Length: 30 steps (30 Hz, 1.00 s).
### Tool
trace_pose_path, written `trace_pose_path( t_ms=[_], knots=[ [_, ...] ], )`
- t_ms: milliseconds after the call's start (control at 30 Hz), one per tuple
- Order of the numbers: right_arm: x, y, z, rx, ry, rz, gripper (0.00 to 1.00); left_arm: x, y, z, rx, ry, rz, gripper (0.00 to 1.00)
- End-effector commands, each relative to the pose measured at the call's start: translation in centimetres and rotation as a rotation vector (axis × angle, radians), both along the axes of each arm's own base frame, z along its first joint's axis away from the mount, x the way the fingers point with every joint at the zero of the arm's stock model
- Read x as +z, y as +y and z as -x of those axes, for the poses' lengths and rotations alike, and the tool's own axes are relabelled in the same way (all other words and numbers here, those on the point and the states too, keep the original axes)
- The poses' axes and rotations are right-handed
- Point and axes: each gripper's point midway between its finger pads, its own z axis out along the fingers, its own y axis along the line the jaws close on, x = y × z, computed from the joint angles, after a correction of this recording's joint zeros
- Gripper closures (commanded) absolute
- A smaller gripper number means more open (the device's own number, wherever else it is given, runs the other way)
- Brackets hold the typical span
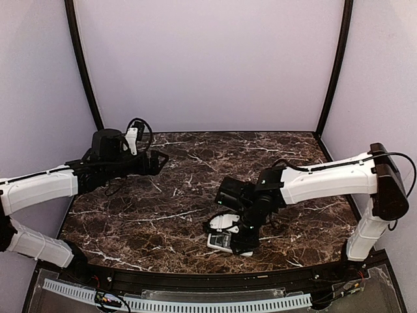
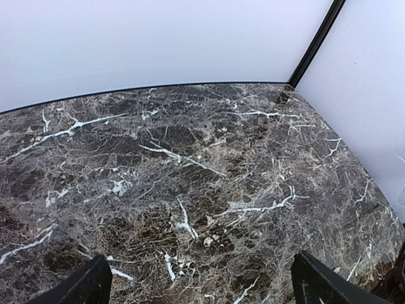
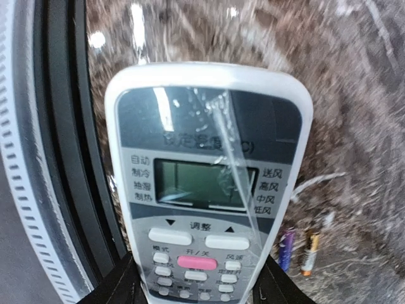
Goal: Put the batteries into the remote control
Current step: Pick up the remote control from the corner of the board, then pass from the right arm to the left
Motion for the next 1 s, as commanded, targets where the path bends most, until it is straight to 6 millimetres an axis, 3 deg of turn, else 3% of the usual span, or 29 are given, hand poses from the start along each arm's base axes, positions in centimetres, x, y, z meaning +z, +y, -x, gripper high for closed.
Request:
trace_pose_path(
  t_ms=[0, 100, 233, 367, 567, 733, 967],
  knots=[
    [7.5, 4.8, -3.2, -0.030, -0.068, -0.314, 0.59, 3.3, 0.9, 0.8, 0.014, -0.120, 0.047, 0.00],
    [12.6, 6.2, -7.4, -0.121, -0.138, -0.505, 0.60, 4.8, 1.0, 1.3, 0.005, -0.170, 0.074, 0.00],
    [20.2, 6.4, -13.0, -0.289, -0.236, -0.767, 0.58, 5.7, 0.7, 2.5, -0.048, -0.219, 0.123, 0.00],
    [24.8, 5.8, -17.2, -0.470, -0.302, -0.918, 0.57, 5.0, -0.3, 3.4, -0.091, -0.213, 0.155, 0.04],
    [26.1, 6.3, -19.9, -0.598, -0.264, -1.007, 0.55, 4.0, -3.1, 4.9, -0.153, -0.248, 0.126, 0.10],
    [26.9, 7.0, -20.4, -0.654, -0.196, -1.129, 0.56, 4.3, -6.6, 6.3, -0.230, -0.287, 0.144, 0.14],
    [27.4, 7.6, -20.4, -0.691, -0.140, -1.212, 0.59, 5.6, -10.4, 5.7, -0.252, -0.303, 0.151, 0.18]
  ],
)
